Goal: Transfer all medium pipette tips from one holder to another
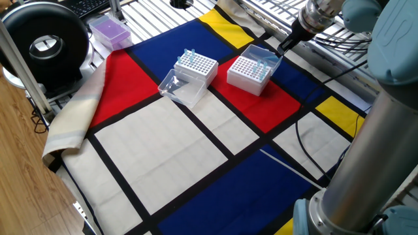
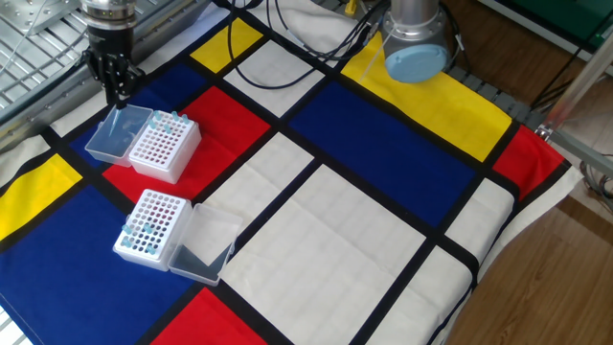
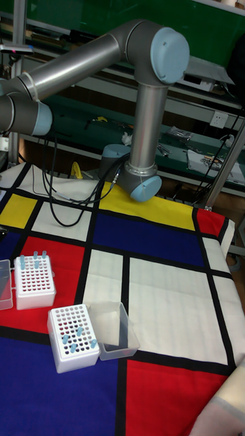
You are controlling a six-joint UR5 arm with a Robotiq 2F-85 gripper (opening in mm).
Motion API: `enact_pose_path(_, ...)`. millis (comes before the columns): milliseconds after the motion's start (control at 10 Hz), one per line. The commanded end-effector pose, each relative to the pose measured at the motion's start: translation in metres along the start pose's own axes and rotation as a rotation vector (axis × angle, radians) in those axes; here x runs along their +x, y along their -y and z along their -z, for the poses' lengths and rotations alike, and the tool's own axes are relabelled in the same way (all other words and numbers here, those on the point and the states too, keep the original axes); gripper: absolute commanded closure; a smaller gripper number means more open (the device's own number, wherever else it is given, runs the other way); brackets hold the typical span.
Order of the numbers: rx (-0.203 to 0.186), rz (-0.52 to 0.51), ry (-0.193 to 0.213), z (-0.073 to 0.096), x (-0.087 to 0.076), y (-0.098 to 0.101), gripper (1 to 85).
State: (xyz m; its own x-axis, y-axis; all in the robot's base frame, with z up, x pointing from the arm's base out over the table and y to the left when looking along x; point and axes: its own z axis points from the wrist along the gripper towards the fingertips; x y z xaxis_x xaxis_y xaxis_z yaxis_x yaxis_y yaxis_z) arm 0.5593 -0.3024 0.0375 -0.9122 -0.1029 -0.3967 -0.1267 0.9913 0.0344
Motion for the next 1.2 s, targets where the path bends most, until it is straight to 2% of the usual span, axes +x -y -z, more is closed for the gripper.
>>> enact_pose_path(0,-0.004,-0.009,0.015,-0.0004,-0.0021,0.0021,58.0)
enact_pose_path(1100,0.009,-0.009,0.021,-0.003,-0.0015,0.0013,57.0)
